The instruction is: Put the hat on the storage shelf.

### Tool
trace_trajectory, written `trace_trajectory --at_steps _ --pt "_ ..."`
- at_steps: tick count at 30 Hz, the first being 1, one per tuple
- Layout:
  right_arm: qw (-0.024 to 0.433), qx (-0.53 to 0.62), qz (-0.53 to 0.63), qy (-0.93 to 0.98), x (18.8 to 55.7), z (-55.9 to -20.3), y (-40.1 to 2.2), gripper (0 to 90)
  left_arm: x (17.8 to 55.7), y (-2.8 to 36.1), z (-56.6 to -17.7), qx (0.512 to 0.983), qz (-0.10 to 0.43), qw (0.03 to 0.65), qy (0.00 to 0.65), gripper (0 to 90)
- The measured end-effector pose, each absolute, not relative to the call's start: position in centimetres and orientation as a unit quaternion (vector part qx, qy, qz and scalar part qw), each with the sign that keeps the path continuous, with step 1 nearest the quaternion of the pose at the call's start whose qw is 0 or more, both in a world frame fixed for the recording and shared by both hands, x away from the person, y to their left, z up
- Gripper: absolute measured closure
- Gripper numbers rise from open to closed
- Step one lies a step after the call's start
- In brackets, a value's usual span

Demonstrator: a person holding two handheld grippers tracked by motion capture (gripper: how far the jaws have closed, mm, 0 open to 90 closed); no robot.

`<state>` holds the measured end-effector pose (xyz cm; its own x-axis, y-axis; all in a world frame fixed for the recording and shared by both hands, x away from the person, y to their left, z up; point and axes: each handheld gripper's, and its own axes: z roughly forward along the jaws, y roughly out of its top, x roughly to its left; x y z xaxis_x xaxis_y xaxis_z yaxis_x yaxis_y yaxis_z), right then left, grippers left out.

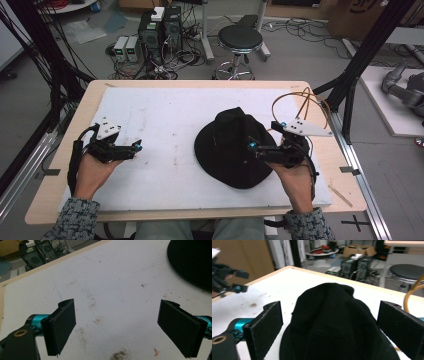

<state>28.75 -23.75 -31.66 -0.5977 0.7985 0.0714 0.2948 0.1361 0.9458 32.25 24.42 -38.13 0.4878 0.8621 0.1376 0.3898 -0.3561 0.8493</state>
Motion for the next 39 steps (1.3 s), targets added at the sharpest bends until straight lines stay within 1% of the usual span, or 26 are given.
trace_trajectory --at_steps 2,14,20,22,25,34,39 --pt "0.251 0.392 0.53 0.709 28.6 -31.8 -23.4 6.2 32.3 24.4 -38.1 0.766 0.3 0.395 0.408 15.4" --pt "0.304 0.431 0.543 0.654 28.0 -31.8 -22.5 6.2 32.3 24.1 -38.4 0.771 0.297 0.39 0.407 15.4" --pt "0.307 0.426 0.549 0.65 28.0 -32.1 -21.7 6.2 32.4 24.1 -38.6 0.773 0.295 0.387 0.408 15.4" --pt "0.317 0.427 0.548 0.646 28.1 -32.3 -21.4 6.2 32.4 24.1 -38.6 0.773 0.294 0.388 0.407 15.4" --pt "0.315 0.429 0.557 0.638 28.2 -32.5 -20.8 6.2 32.3 24.1 -38.6 0.774 0.295 0.387 0.406 15.4" --pt "0.332 0.423 0.561 0.629 28.8 -33.3 -19.3 6.2 32.0 24.0 -38.7 0.774 0.298 0.386 0.405 15.4" --pt "0.329 0.427 0.557 0.632 29.3 -33.9 -19.0 6.2 31.8 24.0 -38.8 0.776 0.298 0.382 0.403 15.4"
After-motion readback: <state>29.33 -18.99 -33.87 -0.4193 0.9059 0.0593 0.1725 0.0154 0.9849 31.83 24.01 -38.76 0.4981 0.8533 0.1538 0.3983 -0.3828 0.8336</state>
